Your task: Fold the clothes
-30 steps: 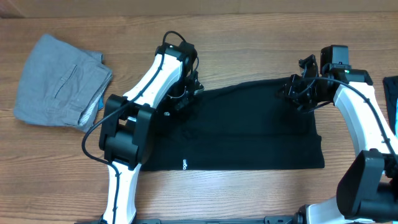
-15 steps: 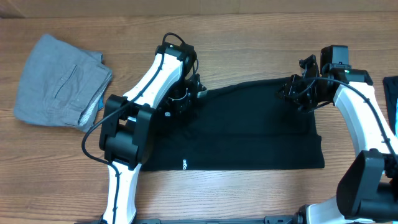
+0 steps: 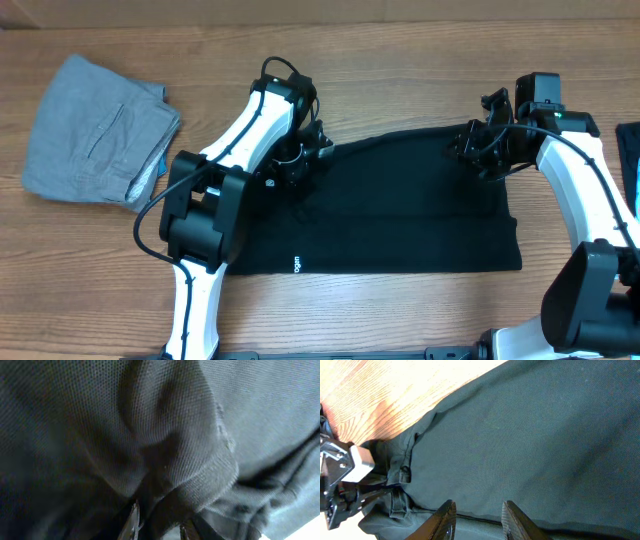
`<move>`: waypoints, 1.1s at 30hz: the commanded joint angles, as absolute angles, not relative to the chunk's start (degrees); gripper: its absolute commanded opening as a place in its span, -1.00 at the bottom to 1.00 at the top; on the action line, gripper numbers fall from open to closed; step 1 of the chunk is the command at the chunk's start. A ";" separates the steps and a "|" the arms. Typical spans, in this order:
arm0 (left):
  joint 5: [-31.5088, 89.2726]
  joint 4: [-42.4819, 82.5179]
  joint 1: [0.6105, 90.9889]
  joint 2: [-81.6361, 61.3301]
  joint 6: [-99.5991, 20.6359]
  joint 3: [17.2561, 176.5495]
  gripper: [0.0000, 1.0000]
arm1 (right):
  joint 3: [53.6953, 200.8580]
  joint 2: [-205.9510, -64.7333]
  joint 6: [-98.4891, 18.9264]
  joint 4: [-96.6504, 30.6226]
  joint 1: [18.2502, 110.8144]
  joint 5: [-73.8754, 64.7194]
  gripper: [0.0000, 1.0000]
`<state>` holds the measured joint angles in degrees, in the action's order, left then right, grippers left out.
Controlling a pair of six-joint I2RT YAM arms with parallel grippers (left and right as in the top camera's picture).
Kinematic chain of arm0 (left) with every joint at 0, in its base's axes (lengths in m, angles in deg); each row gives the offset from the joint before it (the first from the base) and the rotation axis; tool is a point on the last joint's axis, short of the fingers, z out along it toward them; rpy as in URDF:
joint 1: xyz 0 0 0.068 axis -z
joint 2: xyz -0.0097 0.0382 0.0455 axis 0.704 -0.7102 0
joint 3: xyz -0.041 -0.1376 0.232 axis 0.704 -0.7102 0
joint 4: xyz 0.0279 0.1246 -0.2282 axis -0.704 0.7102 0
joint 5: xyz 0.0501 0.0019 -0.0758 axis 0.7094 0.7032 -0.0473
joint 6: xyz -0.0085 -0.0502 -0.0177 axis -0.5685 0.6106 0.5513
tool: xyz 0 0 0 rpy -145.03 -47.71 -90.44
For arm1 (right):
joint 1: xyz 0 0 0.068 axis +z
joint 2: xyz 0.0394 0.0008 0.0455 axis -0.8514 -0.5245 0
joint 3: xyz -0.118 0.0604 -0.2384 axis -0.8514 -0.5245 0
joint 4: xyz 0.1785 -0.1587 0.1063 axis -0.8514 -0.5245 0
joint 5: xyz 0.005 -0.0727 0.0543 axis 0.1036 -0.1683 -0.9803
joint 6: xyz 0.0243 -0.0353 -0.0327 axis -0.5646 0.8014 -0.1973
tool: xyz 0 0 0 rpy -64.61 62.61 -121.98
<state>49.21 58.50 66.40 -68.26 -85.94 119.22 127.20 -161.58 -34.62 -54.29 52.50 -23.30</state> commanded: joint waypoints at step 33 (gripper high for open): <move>54.56 68.05 66.03 -68.13 -80.28 134.43 -0.92 | 128.47 -160.60 -36.85 -40.96 52.22 -8.65 -0.22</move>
<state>53.89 67.52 66.36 -68.15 -81.59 132.94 127.20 -161.58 -36.22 -42.25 52.41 -14.45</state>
